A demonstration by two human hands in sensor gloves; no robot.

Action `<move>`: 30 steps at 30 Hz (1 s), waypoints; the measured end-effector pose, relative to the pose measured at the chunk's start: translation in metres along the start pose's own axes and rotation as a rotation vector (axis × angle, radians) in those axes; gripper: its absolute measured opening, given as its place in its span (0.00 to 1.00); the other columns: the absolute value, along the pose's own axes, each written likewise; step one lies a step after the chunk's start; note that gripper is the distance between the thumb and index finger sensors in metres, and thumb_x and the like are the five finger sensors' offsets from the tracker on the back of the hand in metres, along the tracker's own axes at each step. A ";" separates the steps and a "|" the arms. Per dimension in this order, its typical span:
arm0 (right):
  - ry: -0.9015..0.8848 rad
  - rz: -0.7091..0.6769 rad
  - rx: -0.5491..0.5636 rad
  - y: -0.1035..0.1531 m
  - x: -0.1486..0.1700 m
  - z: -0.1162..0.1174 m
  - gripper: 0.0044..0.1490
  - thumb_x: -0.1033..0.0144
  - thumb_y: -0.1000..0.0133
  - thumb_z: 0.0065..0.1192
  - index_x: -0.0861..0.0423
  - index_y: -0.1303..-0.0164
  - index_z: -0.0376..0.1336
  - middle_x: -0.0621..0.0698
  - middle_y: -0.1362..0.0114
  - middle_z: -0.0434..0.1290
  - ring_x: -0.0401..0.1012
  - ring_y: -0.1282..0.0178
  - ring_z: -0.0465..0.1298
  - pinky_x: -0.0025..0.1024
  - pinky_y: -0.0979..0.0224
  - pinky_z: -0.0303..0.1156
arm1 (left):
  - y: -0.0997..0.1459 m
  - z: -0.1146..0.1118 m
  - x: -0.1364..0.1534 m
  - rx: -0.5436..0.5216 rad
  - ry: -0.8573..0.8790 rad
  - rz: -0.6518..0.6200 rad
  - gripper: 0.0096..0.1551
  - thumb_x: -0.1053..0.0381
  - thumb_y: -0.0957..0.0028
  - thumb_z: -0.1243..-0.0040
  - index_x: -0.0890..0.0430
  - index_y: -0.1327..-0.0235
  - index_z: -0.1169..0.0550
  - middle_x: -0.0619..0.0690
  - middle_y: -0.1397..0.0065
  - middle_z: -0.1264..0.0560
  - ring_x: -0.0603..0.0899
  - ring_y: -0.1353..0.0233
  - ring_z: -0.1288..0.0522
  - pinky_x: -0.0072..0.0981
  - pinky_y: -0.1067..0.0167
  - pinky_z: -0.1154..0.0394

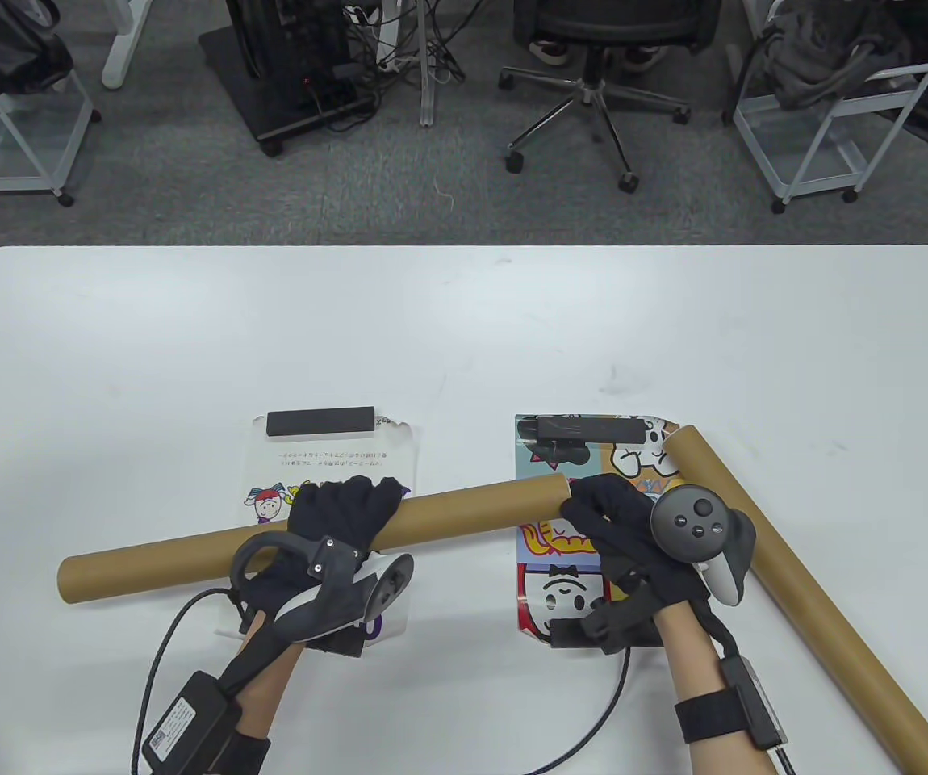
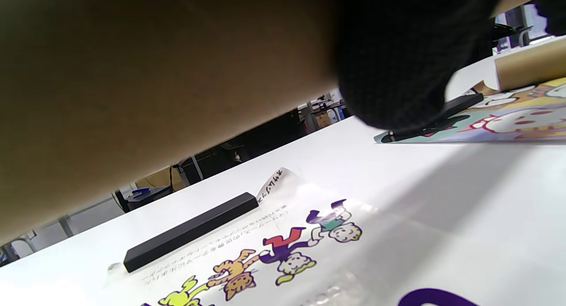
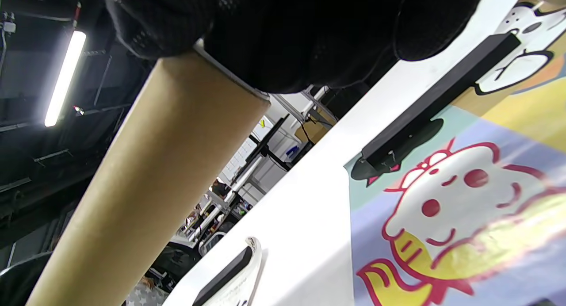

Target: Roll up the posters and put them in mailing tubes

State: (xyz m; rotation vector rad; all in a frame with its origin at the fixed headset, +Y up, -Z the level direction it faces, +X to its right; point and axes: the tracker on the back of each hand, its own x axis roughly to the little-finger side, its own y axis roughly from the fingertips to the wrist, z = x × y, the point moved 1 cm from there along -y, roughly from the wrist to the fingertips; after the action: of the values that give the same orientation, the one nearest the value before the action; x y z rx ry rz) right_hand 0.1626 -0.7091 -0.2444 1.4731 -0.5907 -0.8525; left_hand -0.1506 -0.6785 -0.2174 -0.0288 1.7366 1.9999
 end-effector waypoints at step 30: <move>0.005 0.068 -0.049 0.001 0.007 -0.004 0.25 0.61 0.47 0.61 0.57 0.42 0.69 0.60 0.35 0.74 0.58 0.41 0.74 0.70 0.28 0.63 | 0.003 0.000 -0.006 -0.027 0.046 -0.046 0.52 0.38 0.57 0.28 0.42 0.17 0.37 0.44 0.22 0.24 0.55 0.28 0.17 0.57 0.24 0.24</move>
State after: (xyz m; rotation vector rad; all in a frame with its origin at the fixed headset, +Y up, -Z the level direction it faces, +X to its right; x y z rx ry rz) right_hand 0.1707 -0.7123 -0.2452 1.4029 -0.6088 -0.8052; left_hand -0.1463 -0.6804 -0.2127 -0.1233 1.7213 2.0043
